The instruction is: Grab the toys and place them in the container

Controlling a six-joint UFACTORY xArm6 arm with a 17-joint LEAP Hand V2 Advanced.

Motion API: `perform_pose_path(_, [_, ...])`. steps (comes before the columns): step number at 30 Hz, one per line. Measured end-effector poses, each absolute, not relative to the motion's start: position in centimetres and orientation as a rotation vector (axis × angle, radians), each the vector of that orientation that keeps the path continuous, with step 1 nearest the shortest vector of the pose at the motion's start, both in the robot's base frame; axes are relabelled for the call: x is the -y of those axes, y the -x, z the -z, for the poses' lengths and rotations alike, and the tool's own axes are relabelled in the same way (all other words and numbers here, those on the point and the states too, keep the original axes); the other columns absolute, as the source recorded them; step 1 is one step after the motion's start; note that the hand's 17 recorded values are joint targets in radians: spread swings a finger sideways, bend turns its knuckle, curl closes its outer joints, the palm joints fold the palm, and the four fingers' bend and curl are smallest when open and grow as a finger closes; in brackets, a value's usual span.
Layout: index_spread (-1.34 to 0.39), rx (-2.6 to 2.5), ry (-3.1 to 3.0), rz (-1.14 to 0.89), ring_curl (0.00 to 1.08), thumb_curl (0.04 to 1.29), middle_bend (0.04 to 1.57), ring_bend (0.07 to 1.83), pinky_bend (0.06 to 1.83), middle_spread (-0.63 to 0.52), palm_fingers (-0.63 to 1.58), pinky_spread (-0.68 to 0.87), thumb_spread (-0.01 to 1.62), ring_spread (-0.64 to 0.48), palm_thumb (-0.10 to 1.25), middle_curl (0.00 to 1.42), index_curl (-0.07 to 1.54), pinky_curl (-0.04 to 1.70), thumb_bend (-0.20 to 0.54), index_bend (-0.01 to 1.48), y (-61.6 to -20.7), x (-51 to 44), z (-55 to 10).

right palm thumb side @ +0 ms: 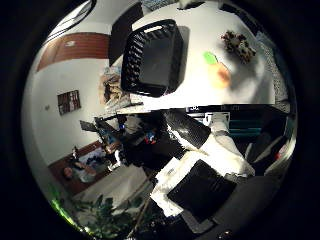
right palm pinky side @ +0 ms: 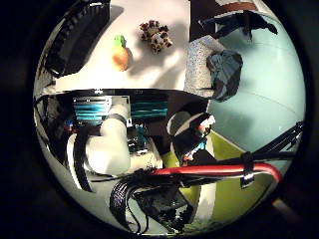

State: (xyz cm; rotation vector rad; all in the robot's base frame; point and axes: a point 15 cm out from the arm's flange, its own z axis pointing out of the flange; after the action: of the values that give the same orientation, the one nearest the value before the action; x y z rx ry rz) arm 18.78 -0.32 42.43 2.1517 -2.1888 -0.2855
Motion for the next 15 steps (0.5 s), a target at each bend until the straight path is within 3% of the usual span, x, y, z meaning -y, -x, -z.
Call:
perform_pose_path(7, [-0.4,2.213,-2.169,0.239,0.22,0.28,0.22,0.31,0.24,-0.06,0.47,0.46,1.17,0.14,0.57,0.34,0.3,0.25,-0.018,0.16,-19.8,0.5,-42.7])
perform_pose_path(15, [-0.39,2.396,-2.165,0.038,0.23,0.27,0.28,0.47,0.36,-0.09,0.49,0.46,1.17,0.07,0.52,0.35,0.26,0.27,-0.019,0.15,-24.3,2.6,-44.2])
